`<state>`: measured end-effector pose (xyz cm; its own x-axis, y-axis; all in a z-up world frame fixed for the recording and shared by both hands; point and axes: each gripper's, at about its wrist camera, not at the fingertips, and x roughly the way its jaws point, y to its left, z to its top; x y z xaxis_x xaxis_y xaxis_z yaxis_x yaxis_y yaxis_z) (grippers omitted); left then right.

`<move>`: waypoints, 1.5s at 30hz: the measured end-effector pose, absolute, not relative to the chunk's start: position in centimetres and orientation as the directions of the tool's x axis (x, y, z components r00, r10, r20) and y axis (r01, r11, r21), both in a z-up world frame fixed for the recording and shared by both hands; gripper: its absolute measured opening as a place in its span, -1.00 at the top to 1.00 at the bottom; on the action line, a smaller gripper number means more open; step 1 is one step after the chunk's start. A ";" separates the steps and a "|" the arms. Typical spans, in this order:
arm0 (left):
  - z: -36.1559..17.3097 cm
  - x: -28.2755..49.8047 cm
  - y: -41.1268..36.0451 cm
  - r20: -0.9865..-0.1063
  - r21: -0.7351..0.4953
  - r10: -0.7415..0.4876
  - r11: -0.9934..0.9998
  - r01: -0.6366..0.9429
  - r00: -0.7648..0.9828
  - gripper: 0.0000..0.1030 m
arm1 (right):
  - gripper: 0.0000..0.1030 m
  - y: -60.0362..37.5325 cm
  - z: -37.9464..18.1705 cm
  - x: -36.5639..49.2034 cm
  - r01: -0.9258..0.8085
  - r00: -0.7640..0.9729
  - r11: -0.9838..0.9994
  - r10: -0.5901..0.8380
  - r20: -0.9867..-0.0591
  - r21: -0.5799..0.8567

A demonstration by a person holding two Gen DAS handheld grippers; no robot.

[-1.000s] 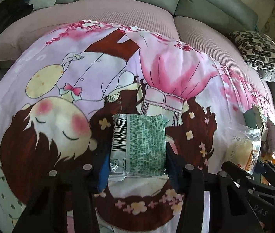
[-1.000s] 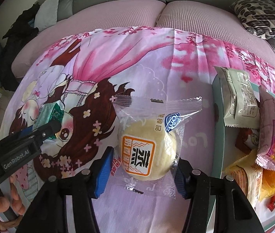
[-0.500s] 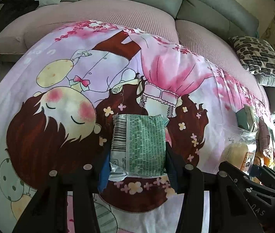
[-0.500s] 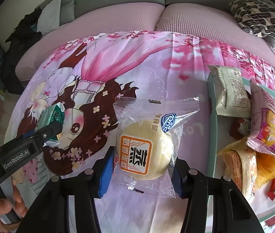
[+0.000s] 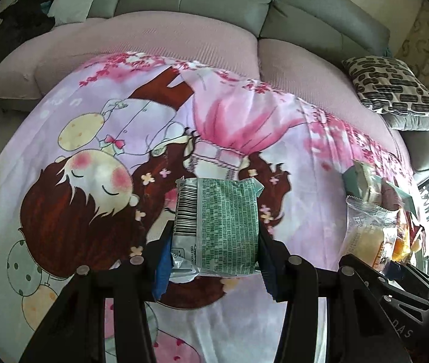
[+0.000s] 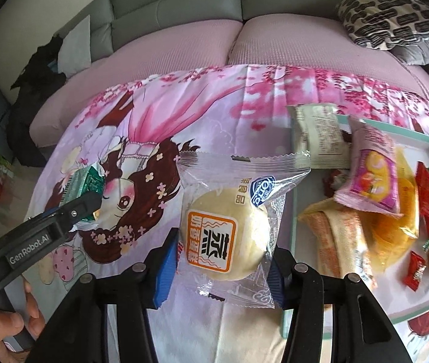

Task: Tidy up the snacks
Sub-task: 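Carry the green packet and round bun packet over the tray with both grippers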

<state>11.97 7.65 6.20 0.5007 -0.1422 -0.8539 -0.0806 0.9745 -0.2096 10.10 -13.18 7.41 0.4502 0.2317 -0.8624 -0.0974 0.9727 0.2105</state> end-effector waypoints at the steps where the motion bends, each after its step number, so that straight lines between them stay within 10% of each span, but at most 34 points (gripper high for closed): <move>1: 6.5 11.9 7.2 -0.852 -0.208 -0.143 0.975 -0.074 0.503 0.00 | -0.05 -13.5 7.6 10.0 -0.094 0.454 0.972 0.233 -0.860 0.214; 45: 11.9 9.3 -14.5 -0.828 -0.122 -0.273 0.940 0.319 0.489 0.00 | -0.05 -34.8 9.8 3.6 0.200 0.598 0.947 0.087 -0.797 0.253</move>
<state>9.27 -14.49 11.94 0.4893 -0.2735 -0.8281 0.3190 0.9399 -0.1219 3.58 -34.79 9.78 0.5982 0.0866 -0.7966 0.1996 0.9467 0.2528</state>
